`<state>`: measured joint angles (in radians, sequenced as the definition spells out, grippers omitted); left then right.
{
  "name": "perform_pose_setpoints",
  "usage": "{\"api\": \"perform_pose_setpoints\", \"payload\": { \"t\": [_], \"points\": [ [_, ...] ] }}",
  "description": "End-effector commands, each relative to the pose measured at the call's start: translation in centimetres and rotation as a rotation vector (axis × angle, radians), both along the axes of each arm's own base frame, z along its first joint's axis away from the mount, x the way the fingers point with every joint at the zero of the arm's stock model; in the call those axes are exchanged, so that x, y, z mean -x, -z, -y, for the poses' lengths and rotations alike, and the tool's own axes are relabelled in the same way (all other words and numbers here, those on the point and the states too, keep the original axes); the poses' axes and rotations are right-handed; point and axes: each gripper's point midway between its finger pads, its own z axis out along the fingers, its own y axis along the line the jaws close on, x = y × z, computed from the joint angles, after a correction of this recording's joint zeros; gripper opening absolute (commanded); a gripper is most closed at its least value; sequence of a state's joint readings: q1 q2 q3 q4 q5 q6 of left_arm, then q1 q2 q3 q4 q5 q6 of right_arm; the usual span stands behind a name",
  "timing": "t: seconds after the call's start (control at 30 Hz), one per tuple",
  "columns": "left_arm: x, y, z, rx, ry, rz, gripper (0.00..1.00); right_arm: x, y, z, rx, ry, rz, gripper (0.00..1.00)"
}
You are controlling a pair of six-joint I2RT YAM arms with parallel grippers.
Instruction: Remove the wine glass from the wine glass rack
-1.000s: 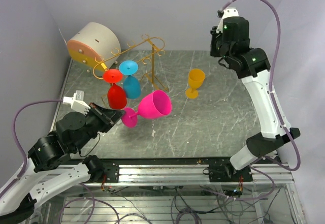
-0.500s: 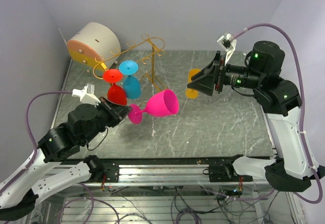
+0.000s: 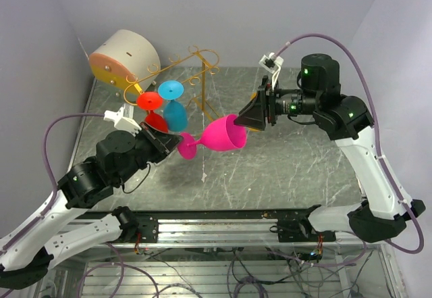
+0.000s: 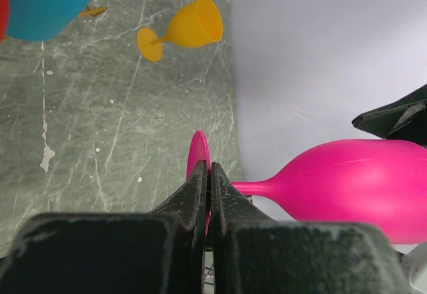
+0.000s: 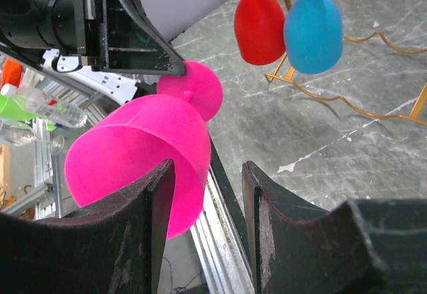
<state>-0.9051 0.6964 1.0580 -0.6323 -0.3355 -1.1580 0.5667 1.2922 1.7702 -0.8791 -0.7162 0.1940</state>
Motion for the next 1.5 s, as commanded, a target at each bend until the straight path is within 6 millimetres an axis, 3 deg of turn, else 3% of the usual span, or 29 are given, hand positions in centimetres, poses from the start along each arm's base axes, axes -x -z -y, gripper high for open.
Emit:
{"api": "perform_pose_setpoints", "payload": {
  "t": [0.0, 0.07, 0.27, 0.33, 0.47, 0.53, 0.73, 0.87, 0.93, 1.03, 1.2, 1.47],
  "points": [
    [-0.2, -2.9, 0.5, 0.061, 0.015, 0.063, 0.07, 0.5, 0.9, -0.2, 0.03, -0.008, 0.005, 0.44],
    [-0.3, -2.9, 0.7, 0.058, 0.018, 0.063, 0.07, 0.6, 1.3, -0.4, 0.034, -0.013, -0.004, 0.4],
    [-0.5, -2.8, 1.3, 0.045, 0.029, 0.06, 0.07, -0.7, 2.7, -0.3, 0.087, 0.046, -0.034, 0.0],
    [-0.6, -2.8, 1.1, 0.03, 0.021, 0.057, 0.1, -2.3, 2.9, 0.4, 0.12, 0.15, -0.022, 0.0],
    [-0.8, -2.0, 0.2, -0.037, -0.013, 0.04, 0.33, -7.9, 3.1, 3.6, 0.225, 0.462, 0.016, 0.0],
    [-1.0, -1.7, -0.4, -0.065, -0.034, 0.037, 0.39, -10.5, 2.7, 5.1, 0.237, 0.575, 0.018, 0.0],
    [-0.9, -1.8, -1.9, -0.12, -0.064, 0.057, 0.41, -18.2, 1.0, 10.7, 0.208, 0.881, 0.006, 0.0],
    [-0.9, -2.0, -2.2, -0.189, -0.049, 0.084, 0.4, -23.0, 0.7, 17.1, 0.243, 1.141, -0.001, 0.0],
    [-0.9, -2.0, -2.4, -0.239, -0.038, 0.093, 0.4, -25.0, 2.1, 20.5, 0.28, 1.242, -0.031, 0.0],
    [-0.9, -2.6, -2.9, -0.312, -0.022, 0.125, 0.38, -26.9, 5.9, 24.0, 0.338, 1.303, -0.12, 0.0],
    [-1.1, -3.8, -5.3, -0.388, -0.084, 0.187, 0.38, -27.4, 12.5, 27.6, 0.415, 1.367, -0.246, 0.0],
    [-1.1, -3.5, -8.0, -0.463, -0.154, 0.226, 0.37, -26.4, 20.0, 28.0, 0.553, 1.301, -0.398, 0.0]
  ]
}}
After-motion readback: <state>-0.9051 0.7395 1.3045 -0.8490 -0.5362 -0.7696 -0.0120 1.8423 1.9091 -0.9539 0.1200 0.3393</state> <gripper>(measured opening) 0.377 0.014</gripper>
